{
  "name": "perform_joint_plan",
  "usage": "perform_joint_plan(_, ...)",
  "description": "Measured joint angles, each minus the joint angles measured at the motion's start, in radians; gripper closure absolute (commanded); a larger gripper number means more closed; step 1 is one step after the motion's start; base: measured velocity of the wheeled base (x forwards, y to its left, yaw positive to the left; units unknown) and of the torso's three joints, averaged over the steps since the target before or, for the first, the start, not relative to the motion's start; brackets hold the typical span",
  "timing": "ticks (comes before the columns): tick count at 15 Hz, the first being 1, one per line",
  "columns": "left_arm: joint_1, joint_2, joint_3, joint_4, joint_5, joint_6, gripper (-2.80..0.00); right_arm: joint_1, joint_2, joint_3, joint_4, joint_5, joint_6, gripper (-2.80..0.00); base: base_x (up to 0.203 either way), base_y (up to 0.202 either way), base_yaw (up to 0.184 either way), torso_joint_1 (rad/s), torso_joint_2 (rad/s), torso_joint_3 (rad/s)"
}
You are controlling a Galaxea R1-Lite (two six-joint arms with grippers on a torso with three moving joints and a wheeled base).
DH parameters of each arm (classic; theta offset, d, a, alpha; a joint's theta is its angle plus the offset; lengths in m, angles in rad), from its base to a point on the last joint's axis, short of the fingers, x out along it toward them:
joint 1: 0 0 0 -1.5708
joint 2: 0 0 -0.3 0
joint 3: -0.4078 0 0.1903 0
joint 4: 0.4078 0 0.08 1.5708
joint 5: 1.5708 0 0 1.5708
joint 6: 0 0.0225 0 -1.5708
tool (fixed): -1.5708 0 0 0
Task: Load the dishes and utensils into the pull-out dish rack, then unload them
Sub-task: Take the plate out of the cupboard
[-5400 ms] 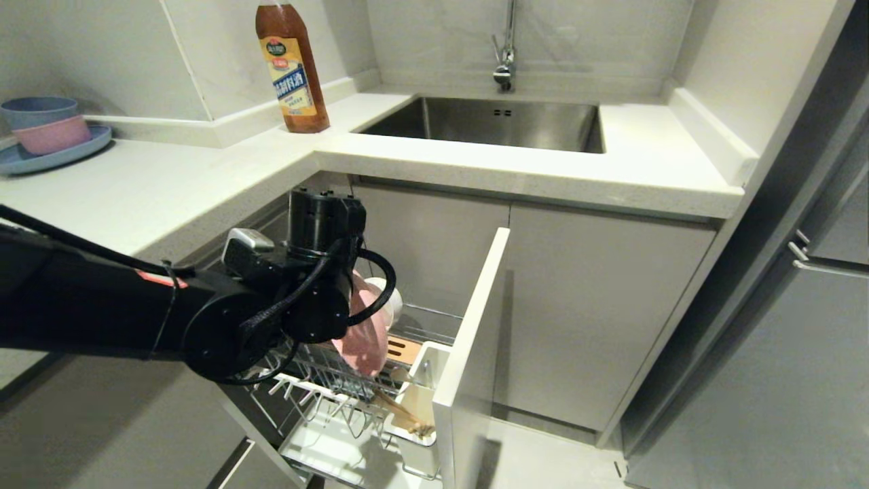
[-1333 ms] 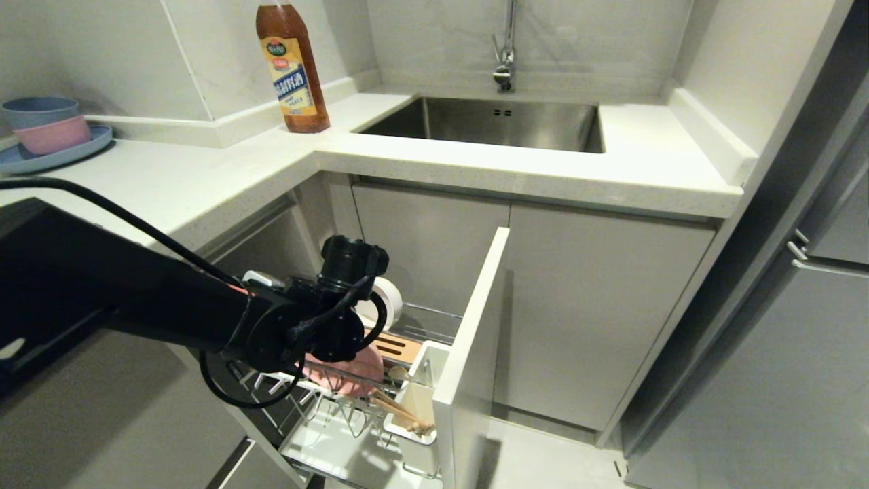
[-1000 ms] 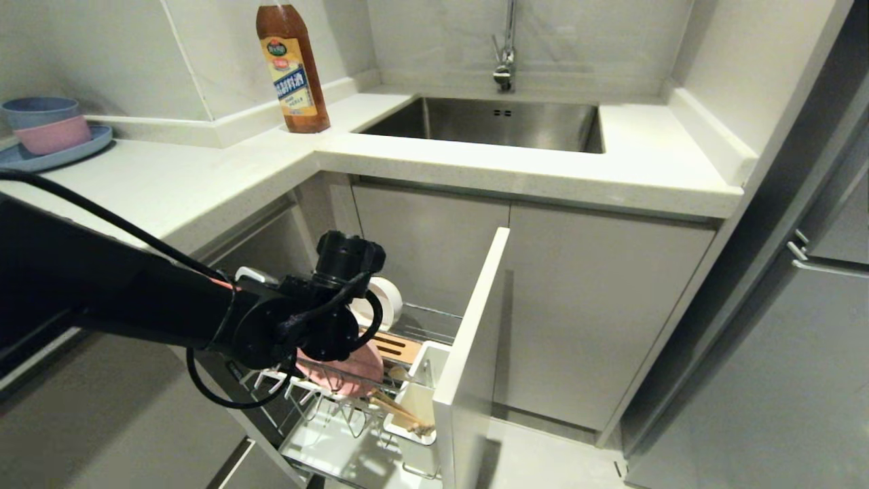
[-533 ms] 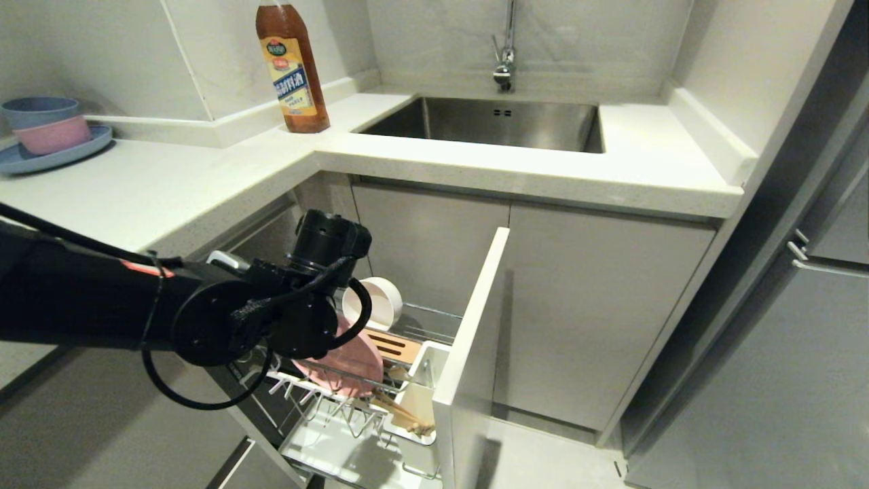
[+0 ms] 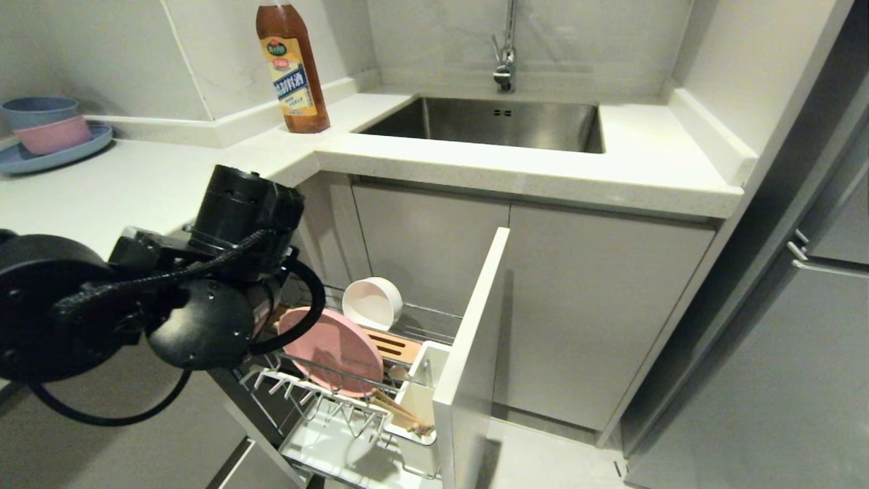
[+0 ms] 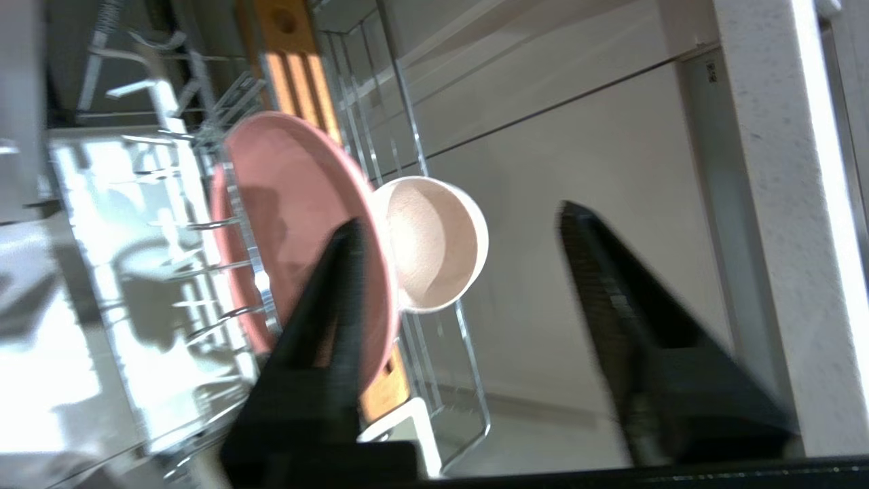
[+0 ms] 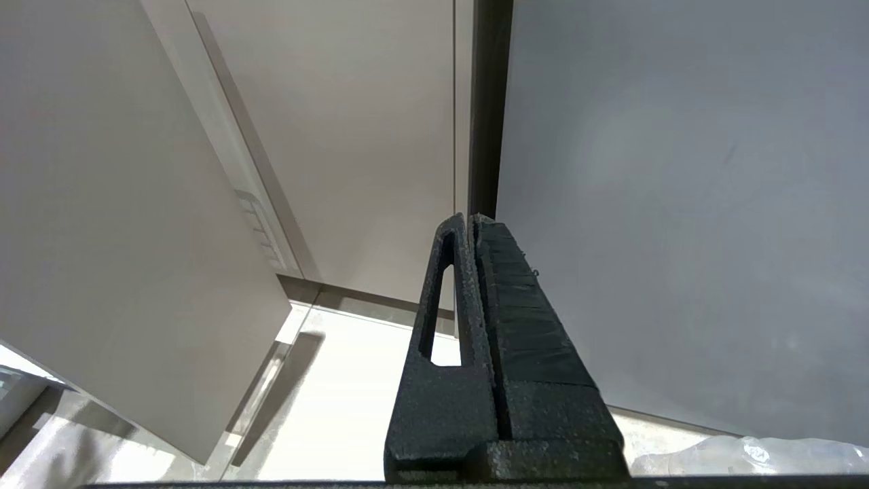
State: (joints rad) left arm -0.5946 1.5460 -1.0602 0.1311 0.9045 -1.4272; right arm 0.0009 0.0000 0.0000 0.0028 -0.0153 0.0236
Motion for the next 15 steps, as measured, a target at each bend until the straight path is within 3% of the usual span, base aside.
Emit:
perform_joint_plan(4,-0.037,-0.116,-0.006,0.113,0.0,0.015,0.0,0.0,0.0,0.0,0.0,0.0,0.0,0.0,0.0,0.0,0.0,0.0,0.0,0.0)
perform_joint_plan(6,-0.054,-0.169,-0.01,0.132,0.0,0.066,0.0,0.0,0.0,0.0,0.0,0.0,0.0,0.0,0.0,0.0,0.0,0.0,0.0,0.0)
perform_joint_plan(12,-0.061,-0.328,-0.034,0.135,-0.002,0.302,0.0,-0.001,0.0,0.0,0.0,0.0,0.0,0.0,0.0,0.0,0.0,0.0,0.0,0.0)
perform_joint_plan(15,-0.058,-0.399,-0.038,0.143,-0.021,0.468,0.0,0.0,0.0,0.0,0.0,0.0,0.0,0.0,0.0,0.0,0.0,0.0,0.0,0.0)
